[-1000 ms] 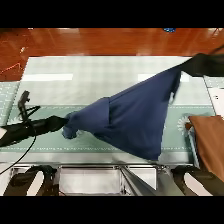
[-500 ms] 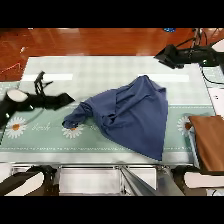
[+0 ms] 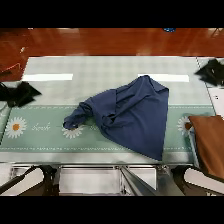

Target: Fold the shirts.

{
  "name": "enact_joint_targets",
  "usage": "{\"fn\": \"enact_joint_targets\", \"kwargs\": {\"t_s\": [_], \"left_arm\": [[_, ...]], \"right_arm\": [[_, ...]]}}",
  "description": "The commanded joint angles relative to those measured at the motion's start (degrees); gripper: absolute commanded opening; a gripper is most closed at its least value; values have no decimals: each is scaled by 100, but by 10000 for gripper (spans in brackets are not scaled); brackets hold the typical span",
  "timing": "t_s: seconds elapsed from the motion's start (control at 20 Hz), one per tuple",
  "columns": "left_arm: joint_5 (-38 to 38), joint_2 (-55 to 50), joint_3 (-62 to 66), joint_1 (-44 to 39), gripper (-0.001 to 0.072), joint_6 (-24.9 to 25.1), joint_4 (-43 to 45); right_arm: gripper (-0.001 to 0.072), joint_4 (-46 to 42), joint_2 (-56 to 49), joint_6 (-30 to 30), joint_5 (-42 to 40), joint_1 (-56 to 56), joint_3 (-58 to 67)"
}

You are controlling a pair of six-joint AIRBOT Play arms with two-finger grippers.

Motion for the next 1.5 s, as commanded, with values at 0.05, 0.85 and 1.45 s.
{"fn": "enact_joint_targets", "kwargs": {"t_s": [0.05,0.85,1.45], "left_arm": [[-260,-76,-1388,9,510,376,-317],[608,-1547,-1340,-1091,60,1147,-1646],[332,-1541,-1014,-1104,20,1248,-1641]], "right_arm": [[397,118,1097,-444,-278,-223,-2393],[397,37,1534,-715,656,-223,-3580],[397,-1029,1040,-44,730,1093,-4382]]}}
